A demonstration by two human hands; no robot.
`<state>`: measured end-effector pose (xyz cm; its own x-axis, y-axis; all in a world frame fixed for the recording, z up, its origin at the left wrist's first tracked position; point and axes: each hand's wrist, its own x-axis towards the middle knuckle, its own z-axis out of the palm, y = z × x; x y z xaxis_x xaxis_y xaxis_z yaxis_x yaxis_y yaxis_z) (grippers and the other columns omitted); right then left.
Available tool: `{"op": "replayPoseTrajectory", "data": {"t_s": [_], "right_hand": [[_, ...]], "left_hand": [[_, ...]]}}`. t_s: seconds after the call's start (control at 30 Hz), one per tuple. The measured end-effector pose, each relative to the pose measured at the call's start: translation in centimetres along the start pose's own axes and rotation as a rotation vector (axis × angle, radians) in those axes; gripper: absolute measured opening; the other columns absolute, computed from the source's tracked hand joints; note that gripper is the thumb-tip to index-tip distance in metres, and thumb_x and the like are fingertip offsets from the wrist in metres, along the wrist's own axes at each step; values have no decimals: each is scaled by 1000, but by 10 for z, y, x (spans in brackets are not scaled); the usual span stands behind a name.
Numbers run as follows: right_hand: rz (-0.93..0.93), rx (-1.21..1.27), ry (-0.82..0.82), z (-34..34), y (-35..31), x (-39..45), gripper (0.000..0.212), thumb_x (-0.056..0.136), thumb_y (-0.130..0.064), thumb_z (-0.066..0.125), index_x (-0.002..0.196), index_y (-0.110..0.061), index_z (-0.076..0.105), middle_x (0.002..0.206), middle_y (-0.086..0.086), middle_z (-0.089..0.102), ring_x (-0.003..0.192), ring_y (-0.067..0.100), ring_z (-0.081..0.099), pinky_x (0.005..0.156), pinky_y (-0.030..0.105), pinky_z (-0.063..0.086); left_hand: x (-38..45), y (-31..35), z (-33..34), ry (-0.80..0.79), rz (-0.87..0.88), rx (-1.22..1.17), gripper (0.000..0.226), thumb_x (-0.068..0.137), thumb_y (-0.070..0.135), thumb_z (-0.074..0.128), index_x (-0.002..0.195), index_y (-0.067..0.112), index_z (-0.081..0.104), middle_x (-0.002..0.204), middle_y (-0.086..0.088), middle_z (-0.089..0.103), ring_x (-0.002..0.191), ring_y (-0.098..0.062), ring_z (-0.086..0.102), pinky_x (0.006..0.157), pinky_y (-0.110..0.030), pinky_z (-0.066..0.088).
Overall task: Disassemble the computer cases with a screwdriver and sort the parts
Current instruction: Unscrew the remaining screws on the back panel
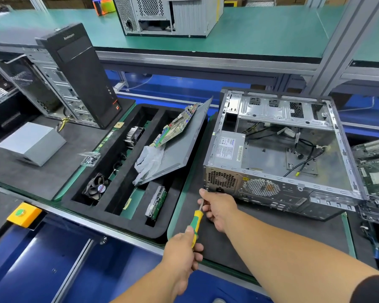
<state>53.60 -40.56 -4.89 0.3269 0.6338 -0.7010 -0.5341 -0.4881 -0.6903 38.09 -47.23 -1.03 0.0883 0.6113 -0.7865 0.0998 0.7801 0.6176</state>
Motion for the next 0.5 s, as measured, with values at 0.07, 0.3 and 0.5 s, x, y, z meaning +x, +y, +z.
{"op": "replayPoseTrajectory", "data": {"t_s": [0.07, 0.3, 0.5], "right_hand": [[11, 15, -18, -2, 0, 0, 17, 90, -22, 78, 95, -8, 71, 76, 9, 76, 44, 7, 48, 39, 20, 31], [42, 38, -58, -6, 0, 1, 12, 94, -15, 71, 100, -4, 70, 80, 11, 77, 44, 7, 48, 38, 21, 30], [35, 42, -77, -6, 0, -2, 13, 95, -13, 69, 103, -3, 69, 76, 10, 75, 45, 7, 48, 38, 20, 30]], "left_hand": [[-1, 1, 0, -3, -19, -11, 41, 108, 43, 50, 112, 4, 63, 65, -4, 62, 48, -13, 46, 45, -27, 34], [-6, 3, -2, -15, -29, -30, 36, 109, 38, 50, 114, 5, 63, 67, -5, 59, 49, -13, 44, 48, -27, 34], [-9, 2, -6, -15, -8, -30, 33, 109, 37, 50, 114, 6, 62, 70, -6, 58, 50, -13, 44, 47, -27, 35]]}}
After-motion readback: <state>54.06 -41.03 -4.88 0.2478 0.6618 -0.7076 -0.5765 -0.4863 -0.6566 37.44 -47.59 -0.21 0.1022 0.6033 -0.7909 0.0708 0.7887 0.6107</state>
